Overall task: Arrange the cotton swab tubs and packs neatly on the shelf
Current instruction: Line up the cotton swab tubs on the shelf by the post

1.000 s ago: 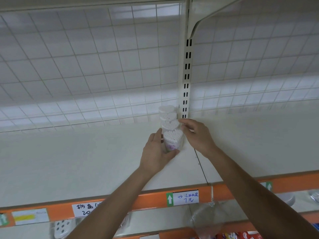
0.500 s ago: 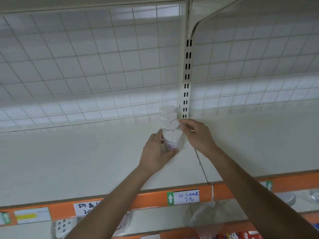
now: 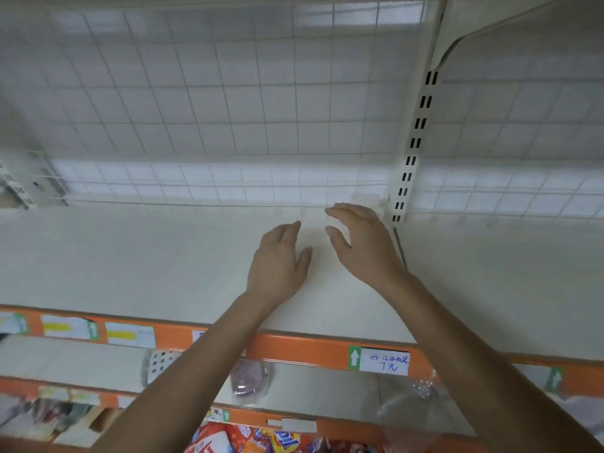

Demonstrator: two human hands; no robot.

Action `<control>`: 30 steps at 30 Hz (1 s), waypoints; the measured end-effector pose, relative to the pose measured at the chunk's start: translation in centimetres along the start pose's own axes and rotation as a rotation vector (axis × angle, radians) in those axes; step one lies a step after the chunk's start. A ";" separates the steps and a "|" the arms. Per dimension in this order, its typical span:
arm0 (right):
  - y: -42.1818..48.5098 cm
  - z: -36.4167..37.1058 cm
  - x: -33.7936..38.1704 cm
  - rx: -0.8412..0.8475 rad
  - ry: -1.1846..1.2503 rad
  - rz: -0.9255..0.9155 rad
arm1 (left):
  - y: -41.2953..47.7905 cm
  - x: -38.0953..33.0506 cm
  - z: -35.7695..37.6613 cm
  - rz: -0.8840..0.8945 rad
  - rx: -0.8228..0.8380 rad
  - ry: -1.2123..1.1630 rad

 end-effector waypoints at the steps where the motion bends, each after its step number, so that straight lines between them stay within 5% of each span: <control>1: -0.1 0.8 1.1 0.026 -0.014 -0.033 | -0.4 0.8 -0.7 -0.002 -0.024 0.031; 13: -2.0 14.9 17.4 0.291 0.065 -0.235 | -6.2 17.1 -13.1 -0.239 -0.097 0.385; 30: -4.3 34.3 41.2 0.448 0.255 -0.312 | -14.1 40.2 -29.3 -0.544 -0.164 0.497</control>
Point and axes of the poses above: each hand's wrist, its own y-axis towards the middle knuckle, its own z-axis out of the palm, x = y × z, the point moved 3 cm from there along y, towards the middle knuckle, and after that the axes turned 10 degrees about -x, right-handed, at the moved point
